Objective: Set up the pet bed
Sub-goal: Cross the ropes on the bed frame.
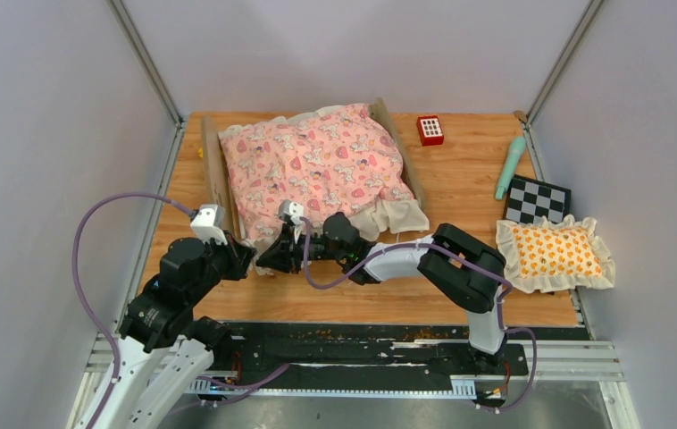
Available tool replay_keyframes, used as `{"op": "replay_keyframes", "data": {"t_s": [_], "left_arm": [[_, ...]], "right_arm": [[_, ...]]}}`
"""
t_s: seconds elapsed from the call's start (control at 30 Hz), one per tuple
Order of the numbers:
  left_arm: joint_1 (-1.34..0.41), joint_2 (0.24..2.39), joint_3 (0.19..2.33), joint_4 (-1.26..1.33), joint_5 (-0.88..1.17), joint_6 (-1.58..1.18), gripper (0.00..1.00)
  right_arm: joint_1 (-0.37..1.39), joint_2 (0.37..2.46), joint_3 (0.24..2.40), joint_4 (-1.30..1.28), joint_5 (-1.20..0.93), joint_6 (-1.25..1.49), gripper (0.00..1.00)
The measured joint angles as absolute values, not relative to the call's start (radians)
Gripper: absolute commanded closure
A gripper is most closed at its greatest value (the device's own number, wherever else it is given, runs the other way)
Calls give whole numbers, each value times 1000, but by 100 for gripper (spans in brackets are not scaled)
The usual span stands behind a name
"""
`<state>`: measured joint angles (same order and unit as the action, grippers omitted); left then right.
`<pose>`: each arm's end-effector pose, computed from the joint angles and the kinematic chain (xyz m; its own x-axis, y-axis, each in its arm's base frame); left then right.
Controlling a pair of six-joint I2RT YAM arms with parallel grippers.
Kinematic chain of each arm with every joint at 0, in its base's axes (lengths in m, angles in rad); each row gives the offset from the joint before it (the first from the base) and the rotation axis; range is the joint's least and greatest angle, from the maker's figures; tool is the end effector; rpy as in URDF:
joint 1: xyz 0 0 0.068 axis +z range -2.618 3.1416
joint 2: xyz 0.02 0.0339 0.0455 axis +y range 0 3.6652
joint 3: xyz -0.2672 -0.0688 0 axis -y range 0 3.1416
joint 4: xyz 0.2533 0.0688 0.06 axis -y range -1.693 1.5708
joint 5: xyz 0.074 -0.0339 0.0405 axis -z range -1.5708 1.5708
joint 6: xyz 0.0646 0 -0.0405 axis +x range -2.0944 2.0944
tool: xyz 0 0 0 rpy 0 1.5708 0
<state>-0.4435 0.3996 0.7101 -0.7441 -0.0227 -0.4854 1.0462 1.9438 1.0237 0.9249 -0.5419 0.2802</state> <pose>0.1112 -0.0512 0.2938 -0.5271 -0.2660 -0.8071 0.1859 0.8906 -0.4150 0.1955 0.4043 0.1978 -0.2742 -0.0008 -0.9617 -0.9615 -0.0178 0.2742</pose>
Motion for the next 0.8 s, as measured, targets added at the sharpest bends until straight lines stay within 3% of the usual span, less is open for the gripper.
{"op": "replay_keyframes", "data": {"t_s": [0.07,0.23,0.37,0.53,0.7,0.8], "left_arm": [[-443,400,710,-744,-23,-485,100],[-443,400,710,-744,-24,-485,100],[-443,399,710,-747,-31,-486,94],[-443,397,710,-759,-37,-489,75],[-443,395,710,-759,-47,-492,45],[-443,395,710,-762,-54,-495,36]], "right_arm": [[1047,1945,1024,926,-546,284,100],[1050,1945,1021,945,-556,289,100],[1051,1935,981,967,-558,289,100],[1051,1888,938,970,-562,292,100],[1051,1850,928,969,-574,295,100],[1051,1843,928,969,-578,295,100]]}}
